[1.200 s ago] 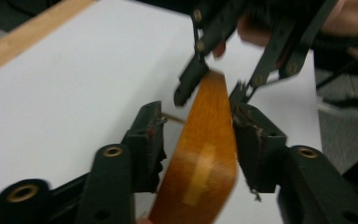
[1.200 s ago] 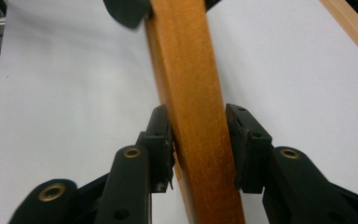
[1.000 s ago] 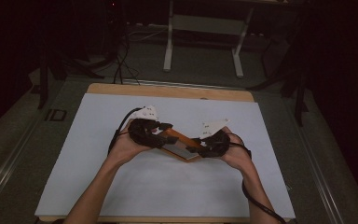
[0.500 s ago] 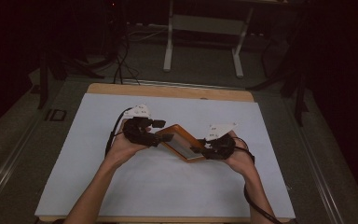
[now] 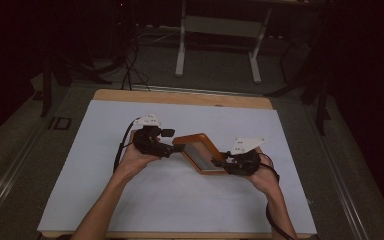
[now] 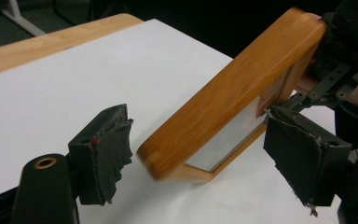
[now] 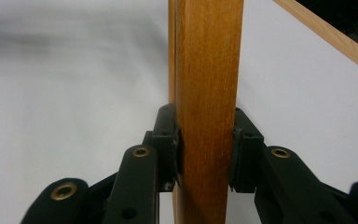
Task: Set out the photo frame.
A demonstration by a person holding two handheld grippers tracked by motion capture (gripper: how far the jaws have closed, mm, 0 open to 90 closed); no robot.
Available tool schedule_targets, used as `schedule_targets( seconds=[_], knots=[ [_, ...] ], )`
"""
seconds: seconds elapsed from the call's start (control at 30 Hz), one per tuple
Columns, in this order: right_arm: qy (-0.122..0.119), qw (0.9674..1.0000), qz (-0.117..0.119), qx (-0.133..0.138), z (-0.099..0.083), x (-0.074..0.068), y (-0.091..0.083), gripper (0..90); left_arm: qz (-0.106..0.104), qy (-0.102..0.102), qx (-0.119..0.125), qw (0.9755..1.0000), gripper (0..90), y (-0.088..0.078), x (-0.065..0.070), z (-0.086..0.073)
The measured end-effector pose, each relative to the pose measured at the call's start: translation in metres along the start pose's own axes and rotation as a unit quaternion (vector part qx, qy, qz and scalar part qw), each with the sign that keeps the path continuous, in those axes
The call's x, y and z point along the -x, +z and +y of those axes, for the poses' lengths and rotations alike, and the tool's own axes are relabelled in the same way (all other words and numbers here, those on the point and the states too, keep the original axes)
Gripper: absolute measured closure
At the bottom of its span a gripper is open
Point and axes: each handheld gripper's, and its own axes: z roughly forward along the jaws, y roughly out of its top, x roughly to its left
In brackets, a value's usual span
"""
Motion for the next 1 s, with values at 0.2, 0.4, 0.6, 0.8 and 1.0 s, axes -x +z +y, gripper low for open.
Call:
schedule_targets(
  seconds=[0.2,0.4,0.6,0.8,1.0],
  knots=[
    [0.007,1.0000,-0.007,0.003,-0.008,0.000,-0.004,68.8,-0.008,-0.004,-0.009,0.9999,19.7,0.011,0.000,-0.004],
    [0.011,0.9998,-0.014,0.007,-0.015,-0.002,-0.008,68.8,-0.001,0.007,-0.028,0.9996,19.9,0.023,0.003,-0.006],
    [0.013,0.9997,-0.020,0.005,-0.021,-0.002,-0.010,68.7,-0.004,0.014,-0.039,0.9991,21.2,0.036,0.007,-0.009],
    [0.016,0.9995,-0.027,0.002,-0.026,-0.003,-0.013,68.6,-0.010,0.015,-0.043,0.9989,27.0,0.046,0.007,-0.012],
    [0.019,0.9994,-0.030,0.004,-0.028,-0.004,-0.013,68.6,-0.014,0.017,-0.045,0.9987,30.5,0.057,0.007,-0.018]
  ],
)
